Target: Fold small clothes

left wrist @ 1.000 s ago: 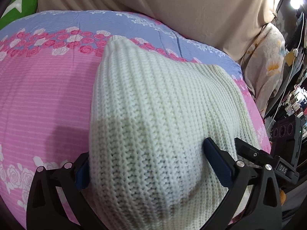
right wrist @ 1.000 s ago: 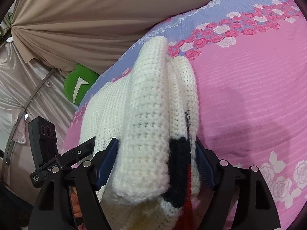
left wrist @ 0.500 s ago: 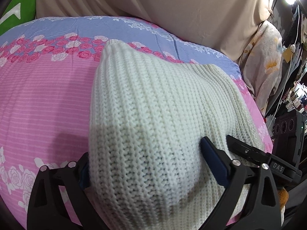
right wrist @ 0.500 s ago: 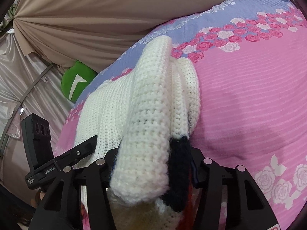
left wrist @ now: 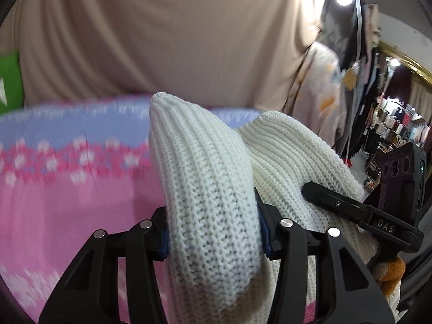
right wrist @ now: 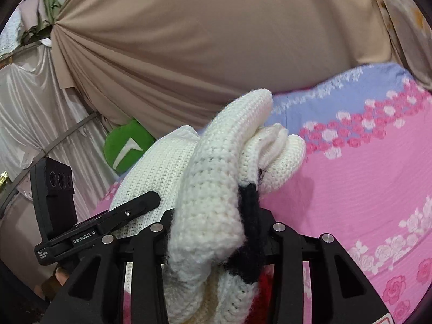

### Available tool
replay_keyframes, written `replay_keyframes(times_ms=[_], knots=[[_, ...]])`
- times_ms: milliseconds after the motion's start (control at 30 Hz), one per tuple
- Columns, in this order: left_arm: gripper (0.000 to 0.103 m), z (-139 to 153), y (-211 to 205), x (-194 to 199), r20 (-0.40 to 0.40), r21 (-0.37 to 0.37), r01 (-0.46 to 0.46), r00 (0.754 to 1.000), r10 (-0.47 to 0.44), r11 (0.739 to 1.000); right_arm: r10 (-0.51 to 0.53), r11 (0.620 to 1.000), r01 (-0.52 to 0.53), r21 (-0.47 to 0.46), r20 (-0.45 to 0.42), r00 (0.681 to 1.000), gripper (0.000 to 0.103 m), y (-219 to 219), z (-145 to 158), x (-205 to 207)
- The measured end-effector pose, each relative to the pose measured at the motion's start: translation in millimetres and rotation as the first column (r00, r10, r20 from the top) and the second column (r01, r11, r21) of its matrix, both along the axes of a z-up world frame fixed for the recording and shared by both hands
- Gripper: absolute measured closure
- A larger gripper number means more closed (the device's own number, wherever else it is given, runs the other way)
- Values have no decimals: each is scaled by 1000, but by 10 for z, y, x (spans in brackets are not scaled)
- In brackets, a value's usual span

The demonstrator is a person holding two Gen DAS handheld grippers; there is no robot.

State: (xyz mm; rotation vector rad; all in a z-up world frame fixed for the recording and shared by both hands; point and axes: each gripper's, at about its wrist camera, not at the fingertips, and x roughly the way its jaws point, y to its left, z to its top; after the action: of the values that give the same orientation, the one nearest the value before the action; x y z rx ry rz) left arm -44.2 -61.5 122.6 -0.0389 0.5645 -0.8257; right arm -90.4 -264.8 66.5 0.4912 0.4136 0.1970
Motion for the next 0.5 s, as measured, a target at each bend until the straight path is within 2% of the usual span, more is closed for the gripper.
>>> replay_keyframes(times_ms=[67,167,267,333,367,433,467,500], knots=[[56,357,127,-69,96,-30,-3,995,6,1000,17,999,-14,-29,81,997,65,86,316,2],[55,727,338,-78,201,-65,-30,979,42,997,63,997,-53,-55,189,980,65,261,750,165],[51,897,552,141,241,-79,-83,965,100,993,98,994,-87,-61,215,972,63,469,889,553],[48,840,664,424,214,-60,-125,967,135,990,122,992,-117,-38,168,978,58,580,762,935],[42,722,711,648,186,-34,-150,970,154,988,132,991,-130,-21,139,981,54,620,642,1121],[32,404,786,1016,118,6,-194,974,192,981,155,987,-156,34,31,988,50,656,156,1620],[29,152,842,1249,55,33,-214,976,212,976,144,988,-142,56,-37,989,50,658,-130,1820],[30,-123,908,1454,-14,71,-242,970,244,968,113,992,-104,73,-129,985,50,640,-479,2005]])
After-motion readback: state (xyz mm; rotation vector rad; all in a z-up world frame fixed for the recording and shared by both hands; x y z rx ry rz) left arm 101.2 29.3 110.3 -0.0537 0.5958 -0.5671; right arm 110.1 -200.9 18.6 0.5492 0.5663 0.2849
